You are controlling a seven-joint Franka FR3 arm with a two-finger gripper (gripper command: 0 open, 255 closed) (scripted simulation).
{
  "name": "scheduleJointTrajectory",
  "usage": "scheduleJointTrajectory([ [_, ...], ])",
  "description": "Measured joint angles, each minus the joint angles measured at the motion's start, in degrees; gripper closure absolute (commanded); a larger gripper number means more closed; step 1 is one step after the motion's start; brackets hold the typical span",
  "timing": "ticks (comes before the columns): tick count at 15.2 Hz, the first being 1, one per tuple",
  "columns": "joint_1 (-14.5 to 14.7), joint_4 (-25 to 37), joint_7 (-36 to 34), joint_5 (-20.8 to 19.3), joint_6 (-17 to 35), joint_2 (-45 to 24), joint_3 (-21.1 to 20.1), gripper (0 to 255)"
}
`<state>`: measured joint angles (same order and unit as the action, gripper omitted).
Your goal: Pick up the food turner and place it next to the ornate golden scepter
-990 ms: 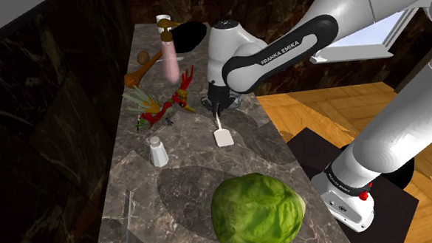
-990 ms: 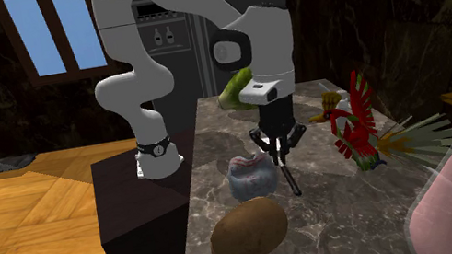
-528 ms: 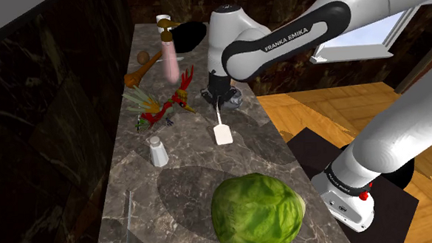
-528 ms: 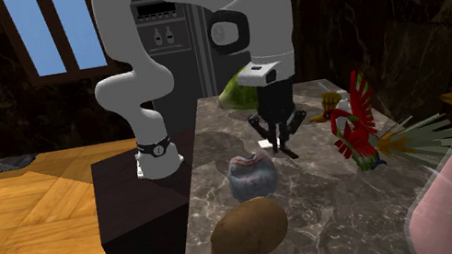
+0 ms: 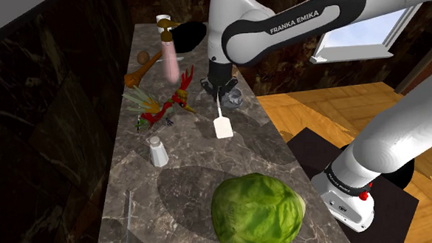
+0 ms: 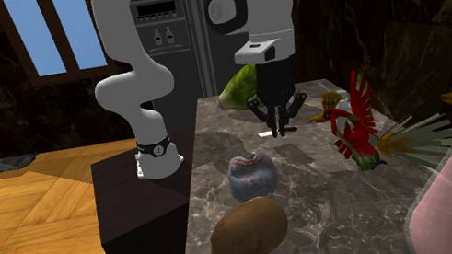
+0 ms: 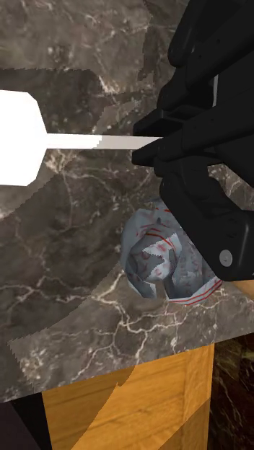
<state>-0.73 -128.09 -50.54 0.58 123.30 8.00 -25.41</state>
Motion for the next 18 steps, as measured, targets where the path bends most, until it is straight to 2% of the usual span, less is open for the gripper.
scheduleJointTrajectory([
  [9, -0.02, 4.64, 1.12, 1.01, -6.82, 2.39, 0.62, 255],
  [18, -3.96, 16.63, 6.40, -3.67, -8.32, -8.76, 4.16, 255],
])
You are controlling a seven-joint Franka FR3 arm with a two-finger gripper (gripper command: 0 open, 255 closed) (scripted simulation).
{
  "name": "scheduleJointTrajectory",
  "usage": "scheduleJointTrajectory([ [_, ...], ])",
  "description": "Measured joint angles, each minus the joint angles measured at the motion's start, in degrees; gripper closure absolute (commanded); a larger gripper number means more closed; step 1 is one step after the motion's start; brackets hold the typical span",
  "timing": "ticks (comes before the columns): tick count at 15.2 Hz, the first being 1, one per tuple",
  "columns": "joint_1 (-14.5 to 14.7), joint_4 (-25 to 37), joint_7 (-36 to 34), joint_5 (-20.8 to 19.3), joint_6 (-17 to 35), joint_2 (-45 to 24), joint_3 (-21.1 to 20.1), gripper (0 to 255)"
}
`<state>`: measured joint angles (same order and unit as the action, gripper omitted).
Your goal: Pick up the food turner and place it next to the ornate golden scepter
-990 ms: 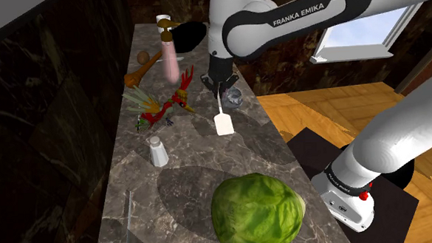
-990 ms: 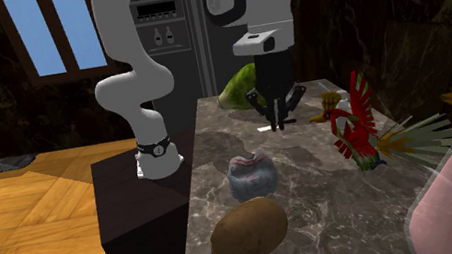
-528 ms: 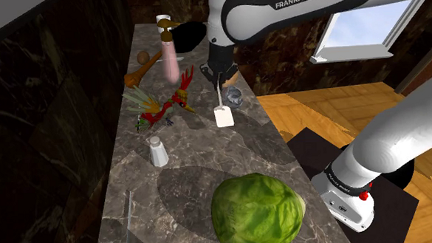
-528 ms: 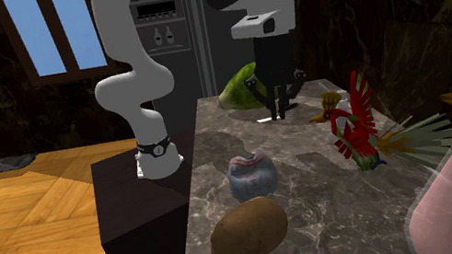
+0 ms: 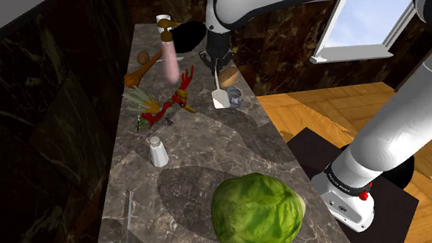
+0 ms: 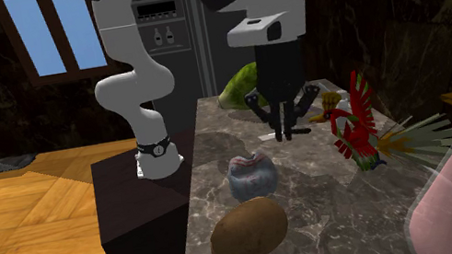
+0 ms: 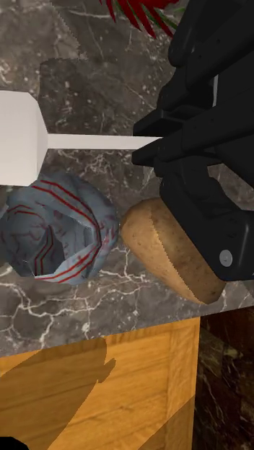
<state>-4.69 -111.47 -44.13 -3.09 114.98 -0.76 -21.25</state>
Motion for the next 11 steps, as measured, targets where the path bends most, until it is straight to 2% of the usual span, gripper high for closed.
scheduleJointTrajectory([
  [8, -2.87, 16.37, 5.68, -3.70, -4.04, -12.77, 3.25, 255],
  [11, -3.17, 24.94, 7.39, -5.13, -6.43, -19.07, 4.23, 255],
])
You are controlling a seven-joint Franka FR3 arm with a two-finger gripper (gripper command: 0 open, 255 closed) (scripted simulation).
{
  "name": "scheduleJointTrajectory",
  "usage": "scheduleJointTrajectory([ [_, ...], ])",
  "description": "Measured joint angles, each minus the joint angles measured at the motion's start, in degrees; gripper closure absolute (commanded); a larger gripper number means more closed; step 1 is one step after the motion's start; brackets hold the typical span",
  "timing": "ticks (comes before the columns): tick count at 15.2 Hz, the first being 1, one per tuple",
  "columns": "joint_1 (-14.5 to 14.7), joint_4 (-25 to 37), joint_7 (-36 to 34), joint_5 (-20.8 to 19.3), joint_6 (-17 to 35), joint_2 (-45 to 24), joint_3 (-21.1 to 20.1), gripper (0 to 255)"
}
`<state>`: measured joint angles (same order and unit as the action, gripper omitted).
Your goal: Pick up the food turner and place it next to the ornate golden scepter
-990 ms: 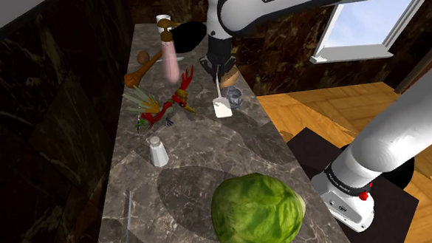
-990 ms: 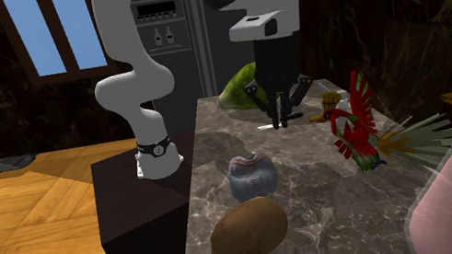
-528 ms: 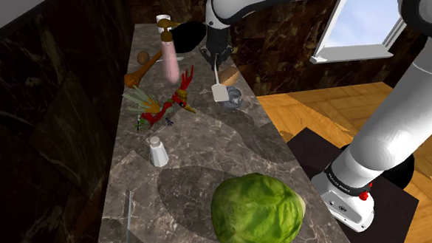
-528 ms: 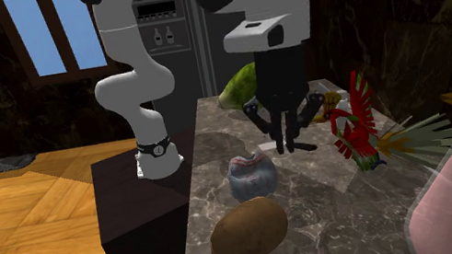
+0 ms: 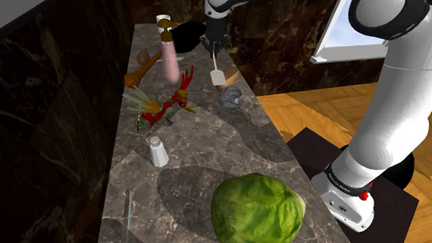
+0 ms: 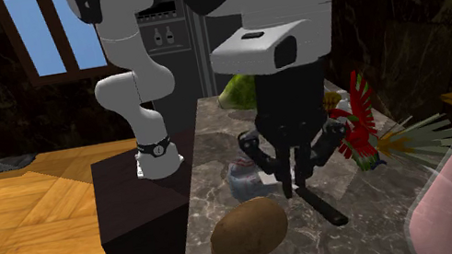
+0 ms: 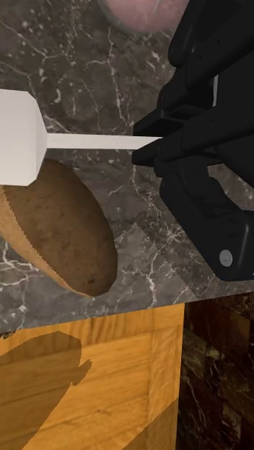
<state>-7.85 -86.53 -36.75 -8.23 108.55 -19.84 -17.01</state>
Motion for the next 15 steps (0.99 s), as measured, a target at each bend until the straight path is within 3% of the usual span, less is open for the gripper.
scheduleJointTrajectory([
  [5, 0.46, 19.37, 3.22, -2.11, -6.79, -12.57, 1.67, 255],
  [6, 0.43, 20.69, 3.52, -2.26, -6.98, -13.74, 1.84, 255],
  [15, -0.29, 16.10, 3.57, -2.55, -1.33, -14.84, 2.13, 255],
])
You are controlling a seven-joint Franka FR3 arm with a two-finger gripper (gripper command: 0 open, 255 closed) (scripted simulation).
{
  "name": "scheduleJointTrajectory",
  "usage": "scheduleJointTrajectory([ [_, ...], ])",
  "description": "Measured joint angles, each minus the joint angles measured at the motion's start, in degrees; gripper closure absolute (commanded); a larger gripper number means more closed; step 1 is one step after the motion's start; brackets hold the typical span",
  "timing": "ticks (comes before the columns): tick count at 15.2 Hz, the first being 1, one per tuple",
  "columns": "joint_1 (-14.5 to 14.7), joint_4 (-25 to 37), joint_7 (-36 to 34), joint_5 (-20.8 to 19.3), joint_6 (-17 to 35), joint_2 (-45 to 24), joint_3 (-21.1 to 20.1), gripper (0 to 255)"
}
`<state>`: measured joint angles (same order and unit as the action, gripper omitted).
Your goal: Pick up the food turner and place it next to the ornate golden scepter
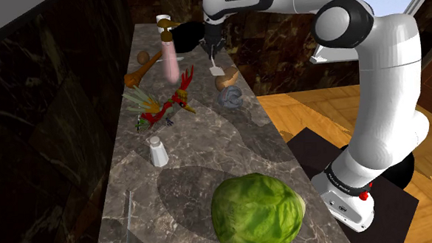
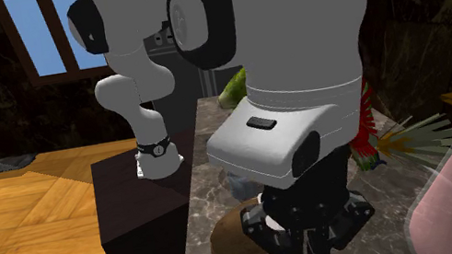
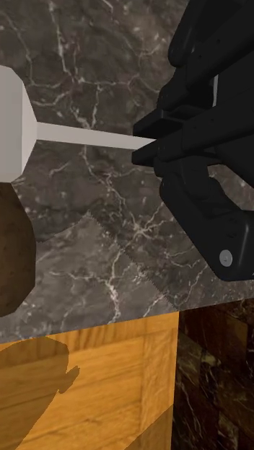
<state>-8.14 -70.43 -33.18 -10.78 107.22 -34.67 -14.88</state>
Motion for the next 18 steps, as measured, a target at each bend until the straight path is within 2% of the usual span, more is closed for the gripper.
scheduleJointTrajectory([
  [14, -0.31, -7.58, -1.04, -0.89, 9.72, -2.14, 0.47, 255],
  [18, -0.32, -7.78, -1.07, -0.98, 10.21, -2.54, 0.56, 255],
])
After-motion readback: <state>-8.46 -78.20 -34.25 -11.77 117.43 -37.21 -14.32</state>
